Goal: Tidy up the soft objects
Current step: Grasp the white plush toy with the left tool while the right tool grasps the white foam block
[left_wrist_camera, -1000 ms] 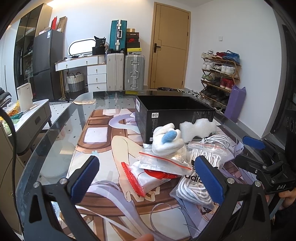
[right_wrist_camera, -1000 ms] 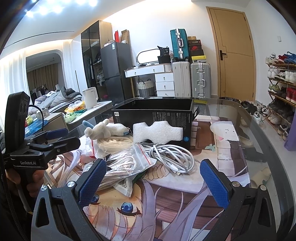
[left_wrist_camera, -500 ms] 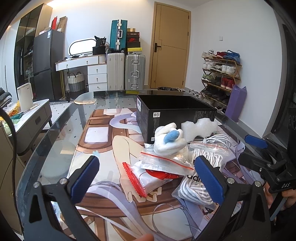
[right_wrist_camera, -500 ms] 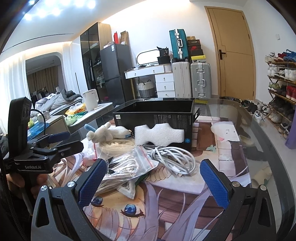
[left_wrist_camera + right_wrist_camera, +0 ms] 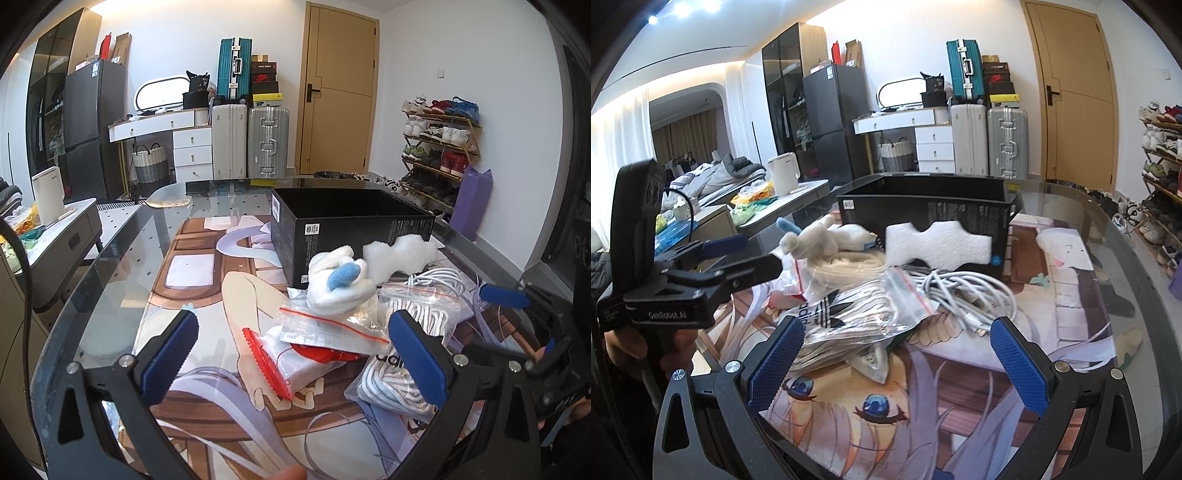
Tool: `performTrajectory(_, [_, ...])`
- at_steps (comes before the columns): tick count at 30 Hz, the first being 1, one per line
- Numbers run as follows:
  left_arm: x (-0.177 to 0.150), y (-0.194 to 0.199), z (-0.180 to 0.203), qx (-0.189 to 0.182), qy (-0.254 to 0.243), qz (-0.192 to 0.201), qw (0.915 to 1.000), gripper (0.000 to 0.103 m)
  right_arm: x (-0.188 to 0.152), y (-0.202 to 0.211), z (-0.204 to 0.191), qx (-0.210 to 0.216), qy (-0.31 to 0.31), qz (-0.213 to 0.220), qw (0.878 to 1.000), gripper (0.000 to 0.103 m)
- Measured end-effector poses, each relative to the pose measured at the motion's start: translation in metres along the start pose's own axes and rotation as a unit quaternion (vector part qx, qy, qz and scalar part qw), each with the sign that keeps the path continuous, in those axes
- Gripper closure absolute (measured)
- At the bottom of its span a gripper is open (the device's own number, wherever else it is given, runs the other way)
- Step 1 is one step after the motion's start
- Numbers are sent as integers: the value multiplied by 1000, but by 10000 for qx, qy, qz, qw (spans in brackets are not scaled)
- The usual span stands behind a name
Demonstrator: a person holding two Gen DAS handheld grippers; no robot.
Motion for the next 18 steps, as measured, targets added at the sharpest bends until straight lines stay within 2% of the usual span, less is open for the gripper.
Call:
performTrajectory(9, [16, -11, 7, -50, -193, -73, 9998, 0, 6, 1, 24, -327, -193, -57, 9993, 1])
performTrajectory(18, [23, -34, 9, -357, -119, -561, 9977, 1, 15, 1, 45, -564, -276, -142, 9979, 1])
Point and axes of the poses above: each gripper's, at about its wrist camera, not at the fingertips, and y roughly against the way its jaws point, z to its right, x to its top, the point moved 5 cm from there along -y, roughly the way its jaws point, and after that the axes turned 9 degrees about -z, right-handed, at the moved point
